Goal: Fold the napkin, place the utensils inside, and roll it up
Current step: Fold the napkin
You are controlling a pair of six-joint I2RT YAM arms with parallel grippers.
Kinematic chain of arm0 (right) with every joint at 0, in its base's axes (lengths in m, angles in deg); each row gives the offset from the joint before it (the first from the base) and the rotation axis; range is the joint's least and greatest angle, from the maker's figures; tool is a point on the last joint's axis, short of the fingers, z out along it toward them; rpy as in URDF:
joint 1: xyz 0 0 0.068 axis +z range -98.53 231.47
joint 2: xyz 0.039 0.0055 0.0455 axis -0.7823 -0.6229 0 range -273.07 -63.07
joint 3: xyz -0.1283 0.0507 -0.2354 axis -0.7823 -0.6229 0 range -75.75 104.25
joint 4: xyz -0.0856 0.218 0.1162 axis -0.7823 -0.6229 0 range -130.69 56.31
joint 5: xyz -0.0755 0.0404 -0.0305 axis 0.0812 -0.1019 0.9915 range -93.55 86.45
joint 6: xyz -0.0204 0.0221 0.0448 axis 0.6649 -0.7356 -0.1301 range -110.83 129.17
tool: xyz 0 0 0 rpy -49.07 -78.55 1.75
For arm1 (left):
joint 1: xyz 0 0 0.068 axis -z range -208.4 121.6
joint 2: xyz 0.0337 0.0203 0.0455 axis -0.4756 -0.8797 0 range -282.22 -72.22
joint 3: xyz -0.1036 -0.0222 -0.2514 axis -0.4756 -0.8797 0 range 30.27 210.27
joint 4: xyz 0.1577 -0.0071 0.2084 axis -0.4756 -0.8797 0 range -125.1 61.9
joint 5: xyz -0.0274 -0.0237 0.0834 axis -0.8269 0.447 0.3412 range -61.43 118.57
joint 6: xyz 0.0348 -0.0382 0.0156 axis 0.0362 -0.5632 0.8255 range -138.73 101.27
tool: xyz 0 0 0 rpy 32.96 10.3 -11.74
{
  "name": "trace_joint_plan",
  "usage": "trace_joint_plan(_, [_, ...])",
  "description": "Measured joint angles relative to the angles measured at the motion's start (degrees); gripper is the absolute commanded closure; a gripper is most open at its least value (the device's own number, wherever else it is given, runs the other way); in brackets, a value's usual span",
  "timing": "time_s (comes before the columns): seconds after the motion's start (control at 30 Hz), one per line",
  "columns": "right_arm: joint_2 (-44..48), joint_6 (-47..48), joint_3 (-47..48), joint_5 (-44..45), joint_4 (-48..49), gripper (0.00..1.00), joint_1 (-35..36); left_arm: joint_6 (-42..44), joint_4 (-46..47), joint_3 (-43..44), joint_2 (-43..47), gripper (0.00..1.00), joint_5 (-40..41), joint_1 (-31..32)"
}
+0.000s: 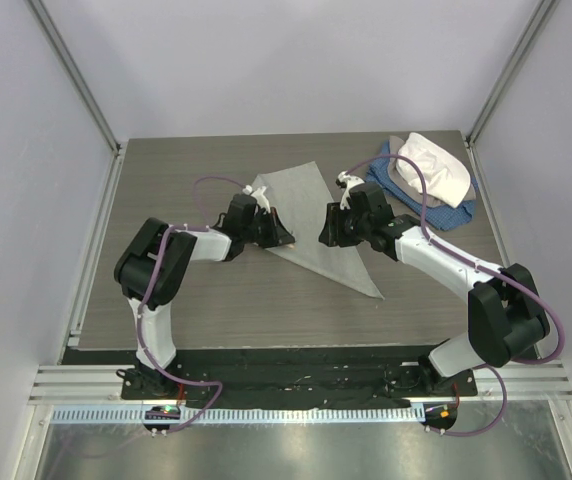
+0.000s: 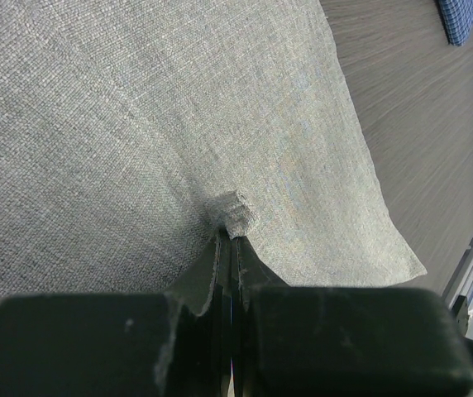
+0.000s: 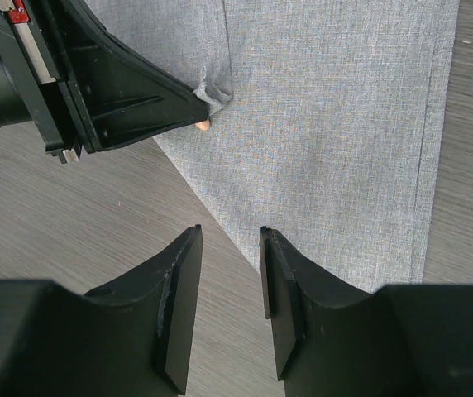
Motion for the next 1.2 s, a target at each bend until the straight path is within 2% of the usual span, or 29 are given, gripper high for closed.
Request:
trace_joint_plan(0.87, [-0.96,-0.42,-0.07,-1.05,0.37,0.58,0.00,0.74,1.11,-2.86,1.53,1.00,0.13,0.52])
trace_joint_plan(1.1, [-1.42,-0.42,-0.07,-1.14,0.39,0.58,0.00,0.74,1.07,-2.91,1.55,0.91,0.13,0.57])
trace_joint_plan(1.2, [-1.44,-0.44,-0.07,-1.20,0.39,0.58,0.00,0.81,0.81,-3.21,2.03,0.90,0.13,0.61])
